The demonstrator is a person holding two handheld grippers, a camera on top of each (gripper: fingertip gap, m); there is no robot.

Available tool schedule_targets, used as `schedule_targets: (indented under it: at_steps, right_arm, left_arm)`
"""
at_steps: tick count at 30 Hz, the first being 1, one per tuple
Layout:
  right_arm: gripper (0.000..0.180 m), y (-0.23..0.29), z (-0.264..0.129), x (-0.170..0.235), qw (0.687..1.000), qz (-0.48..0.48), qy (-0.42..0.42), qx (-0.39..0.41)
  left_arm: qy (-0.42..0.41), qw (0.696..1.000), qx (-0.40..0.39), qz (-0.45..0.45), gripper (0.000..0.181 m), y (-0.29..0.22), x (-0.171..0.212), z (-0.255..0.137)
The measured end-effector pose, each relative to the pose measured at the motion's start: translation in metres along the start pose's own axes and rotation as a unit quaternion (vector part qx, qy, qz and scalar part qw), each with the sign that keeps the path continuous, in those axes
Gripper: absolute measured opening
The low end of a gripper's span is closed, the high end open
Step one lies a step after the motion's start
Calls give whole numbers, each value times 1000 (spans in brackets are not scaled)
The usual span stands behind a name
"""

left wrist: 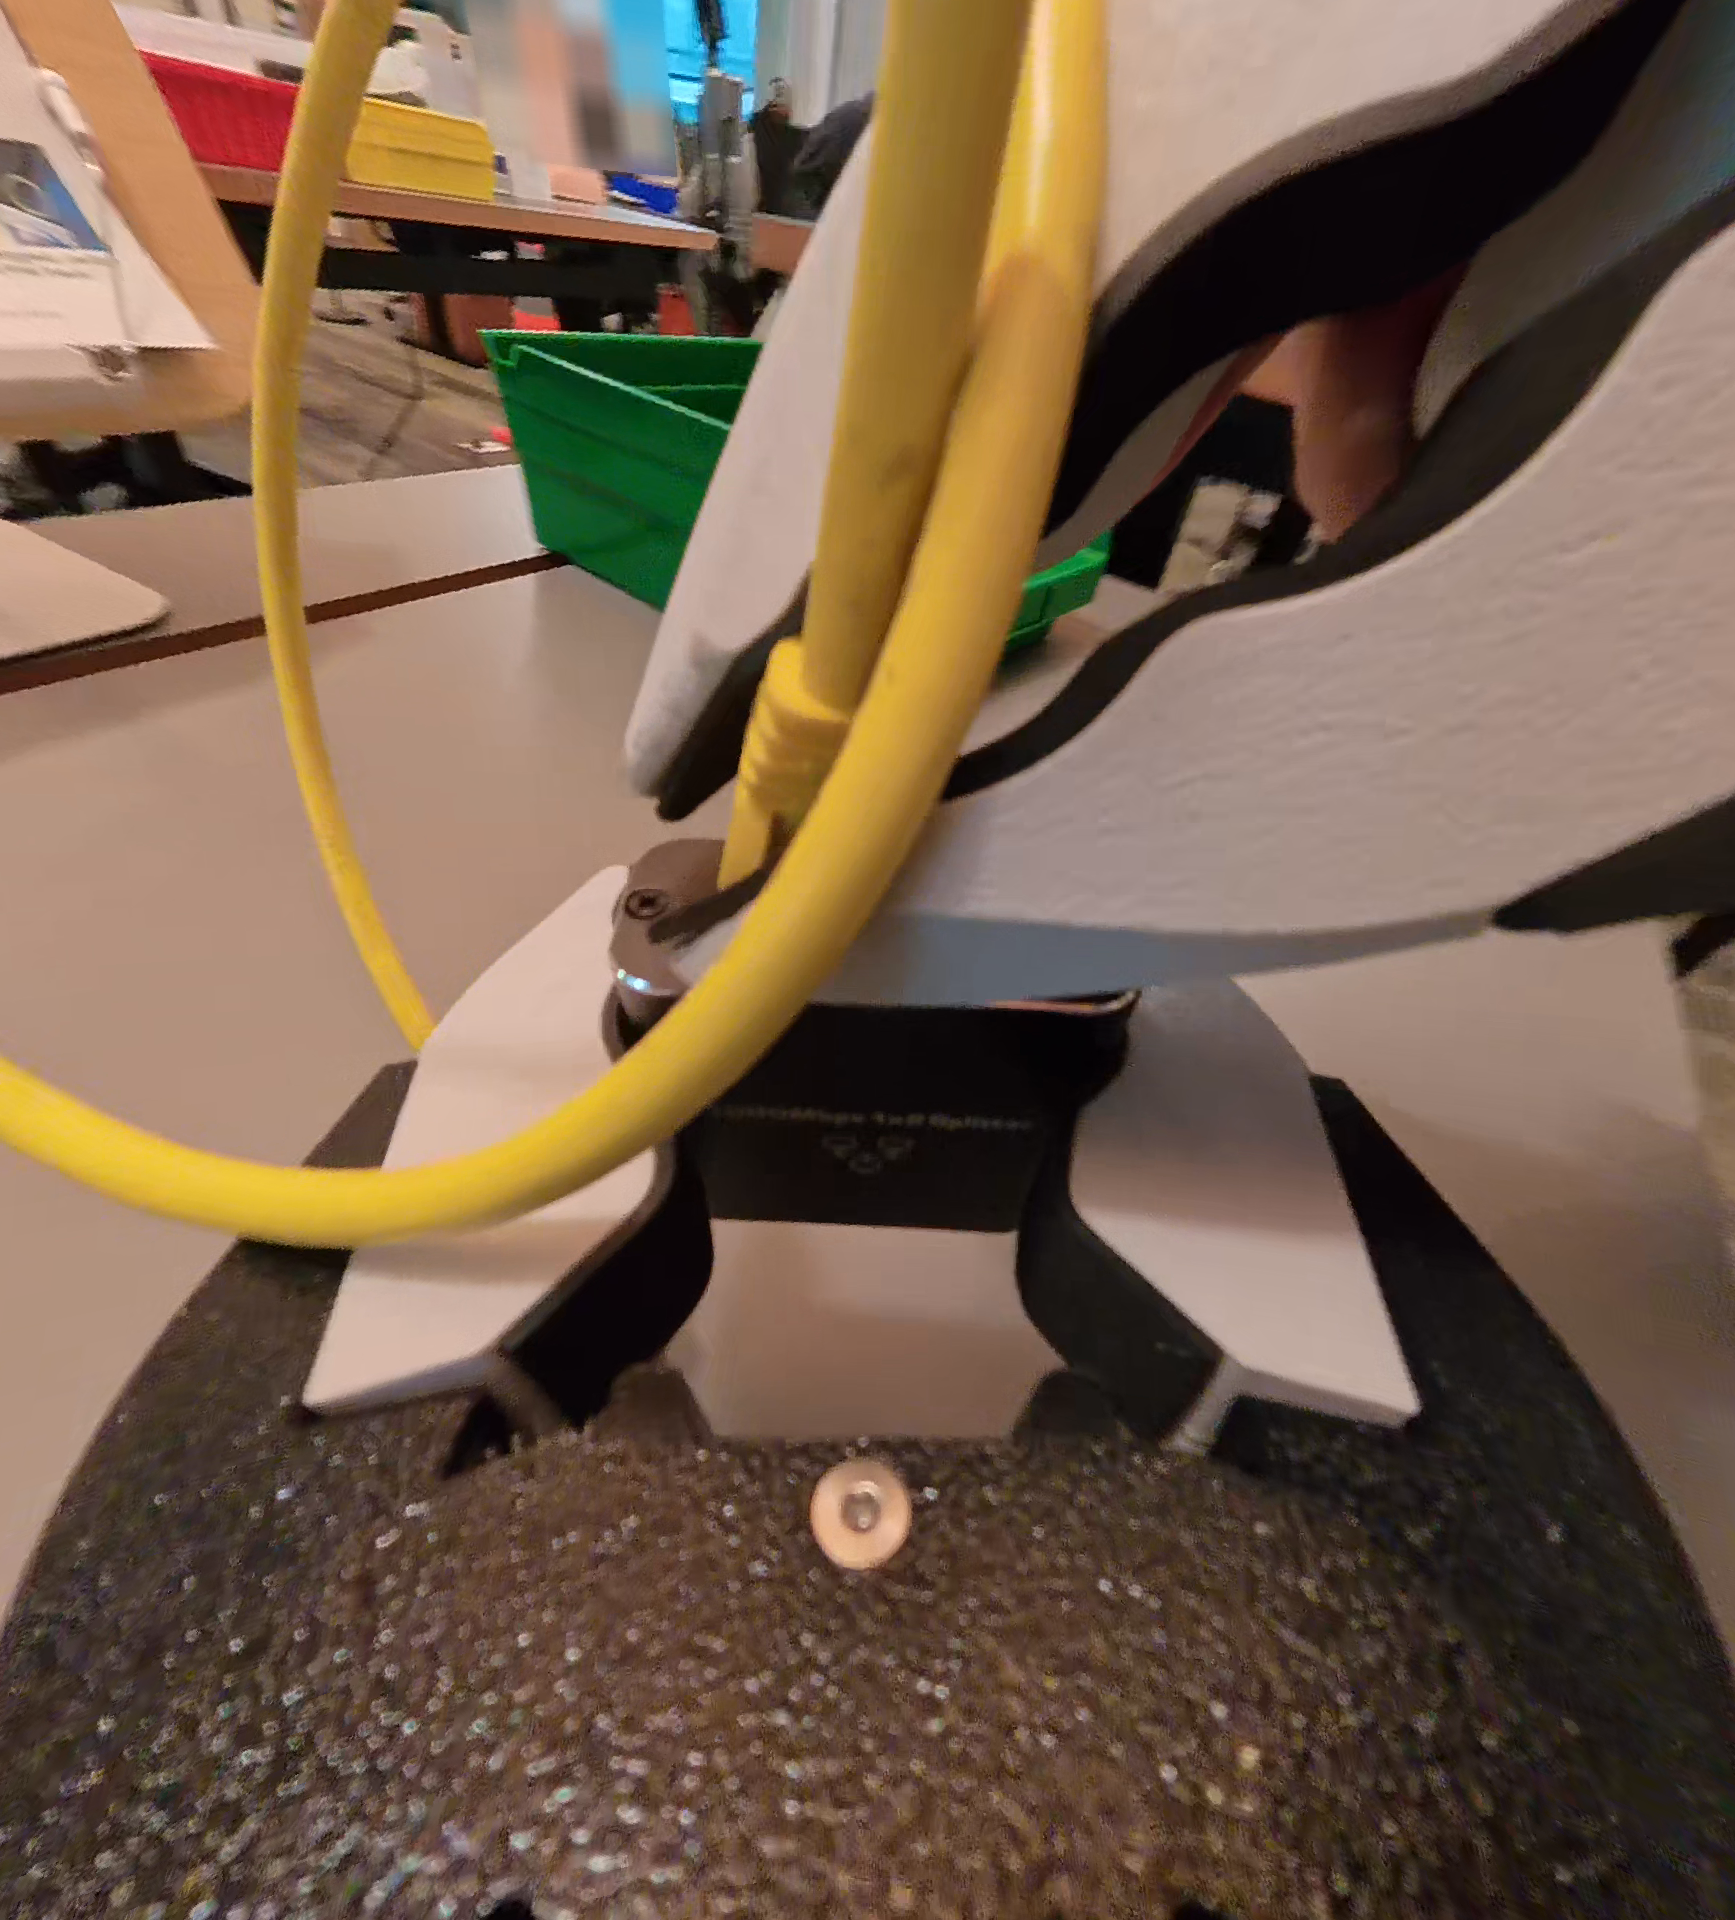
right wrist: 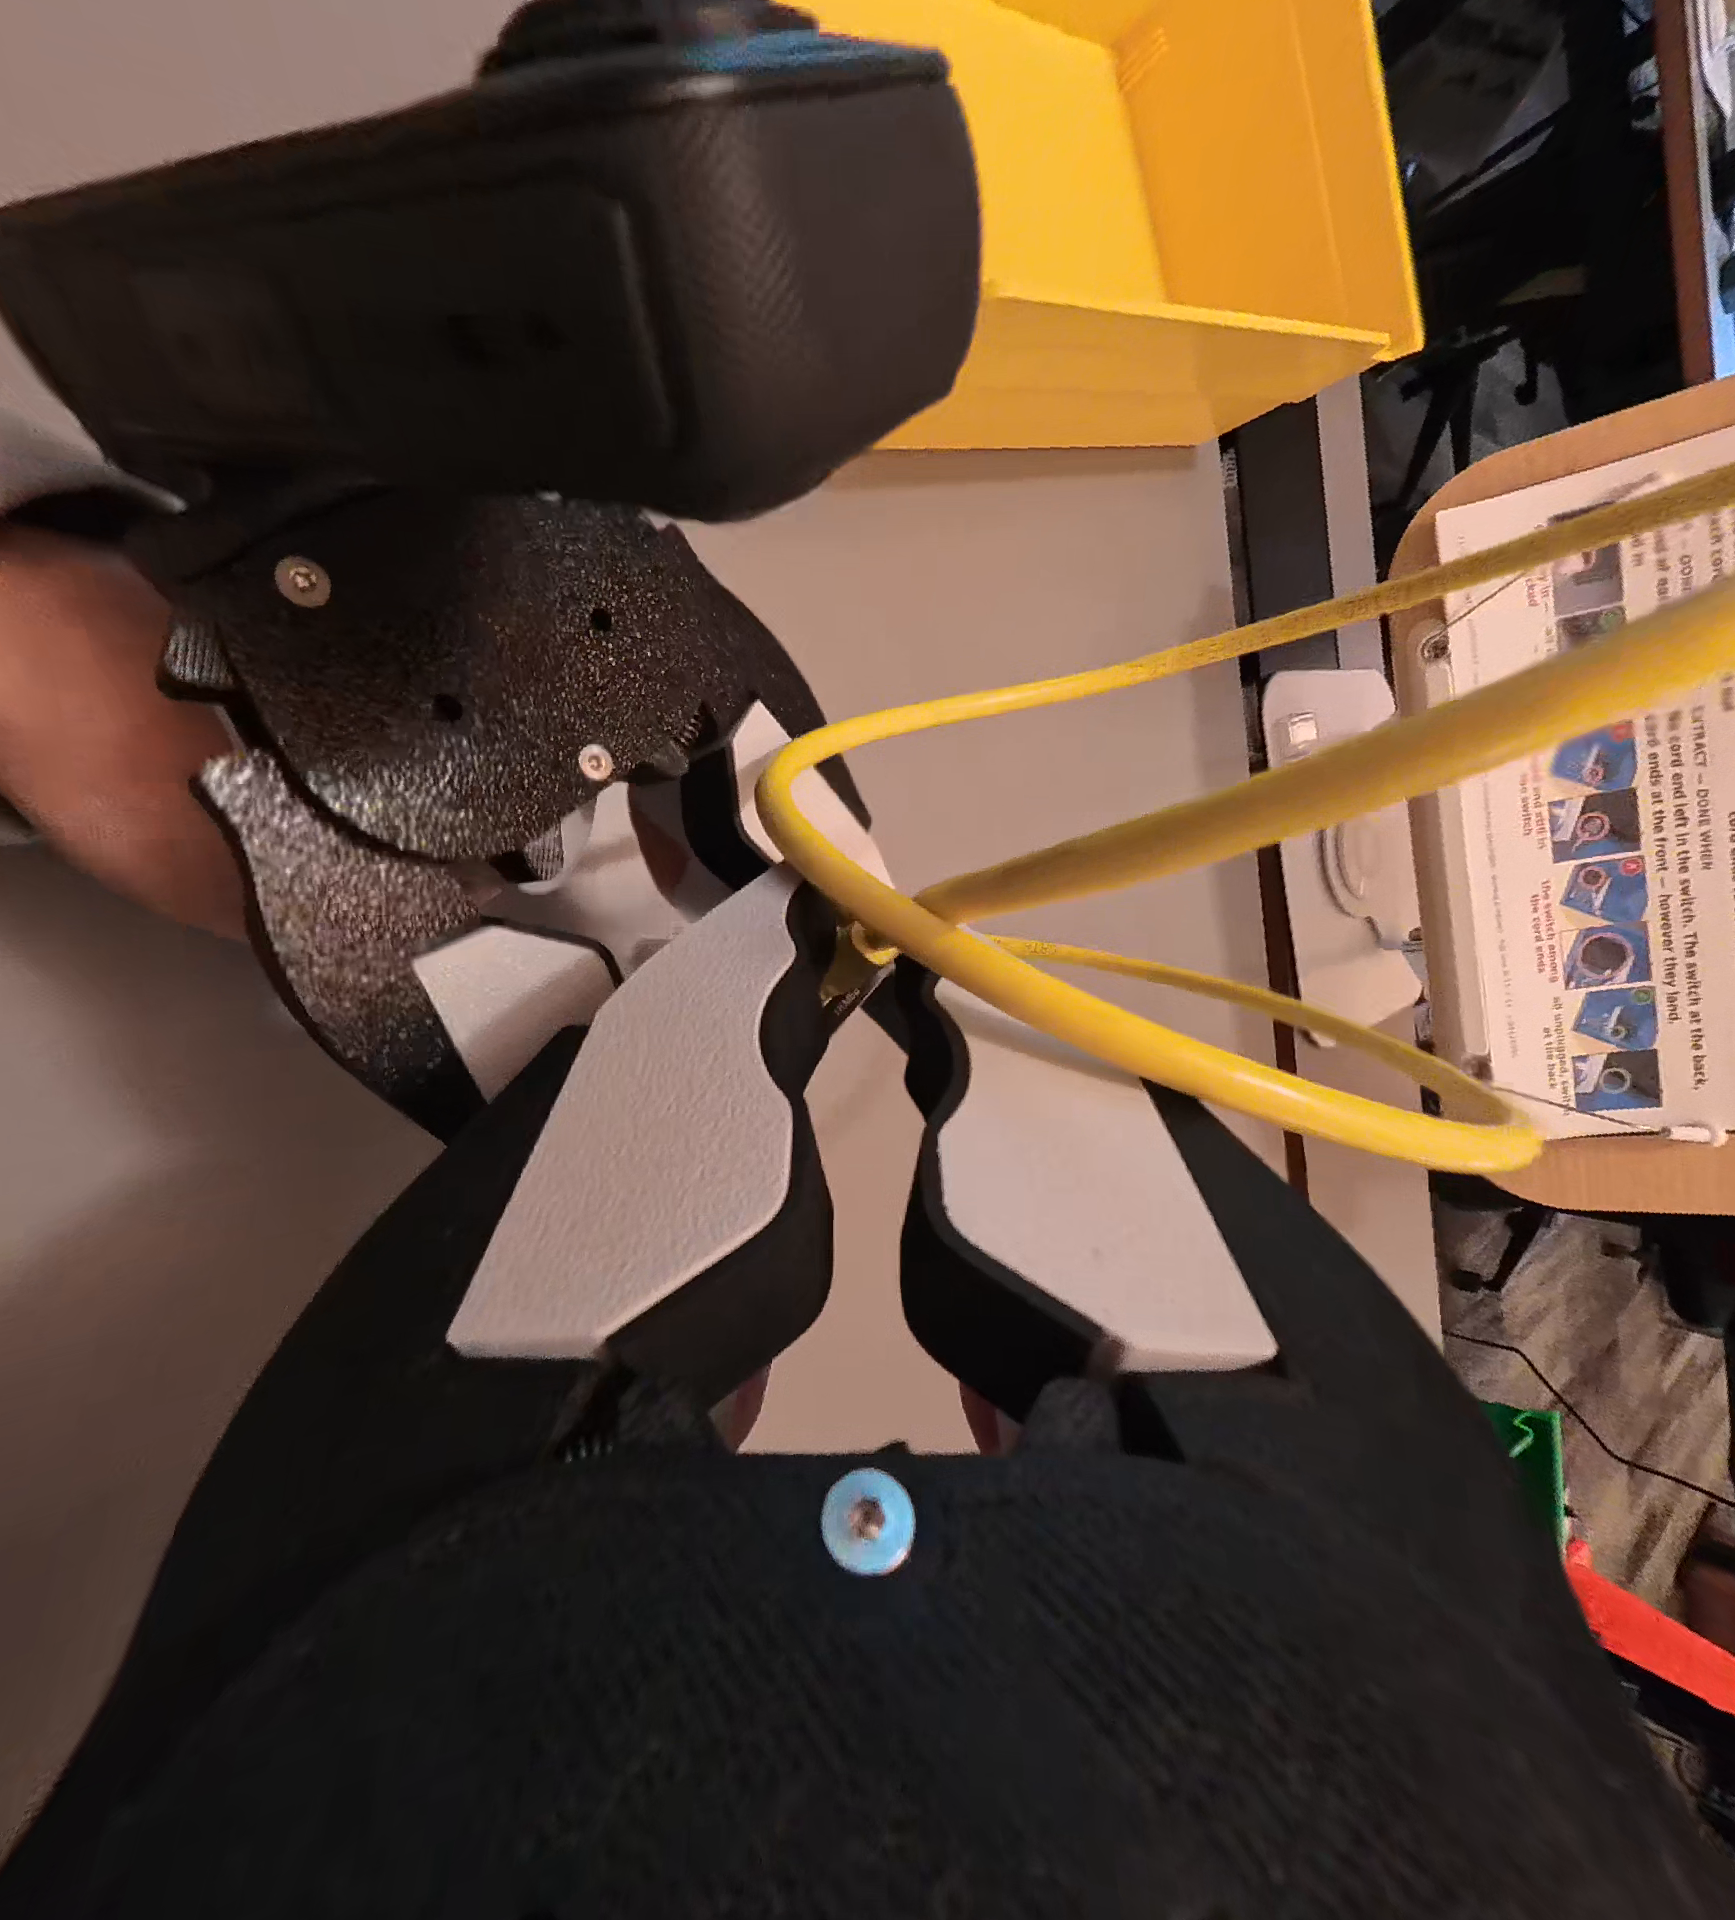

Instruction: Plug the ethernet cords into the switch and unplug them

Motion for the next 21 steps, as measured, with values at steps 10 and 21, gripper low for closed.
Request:
schedule_targets:
  at_steps: [10, 21]
  right_arm:
    - [13, -3, 0, 0, 1000, 1, -10, -16]
    - [14, -6, -2, 8, 997, 56, -34, -36]
  left_arm:
    - [-2, 1000, -10, 7, 76, 1, 0, -1]
    - [7, 998, -39, 47, 76, 2, 0, -1]
Point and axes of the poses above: each gripper's, where its closed fingertips meet, z out along the fingers, x out of its underside, y = z × x across the jaws, the point moved 8 cm from there along -z, back along the fingers, and after that the axes turned 8 degrees about -z, right-handed, at the moved point
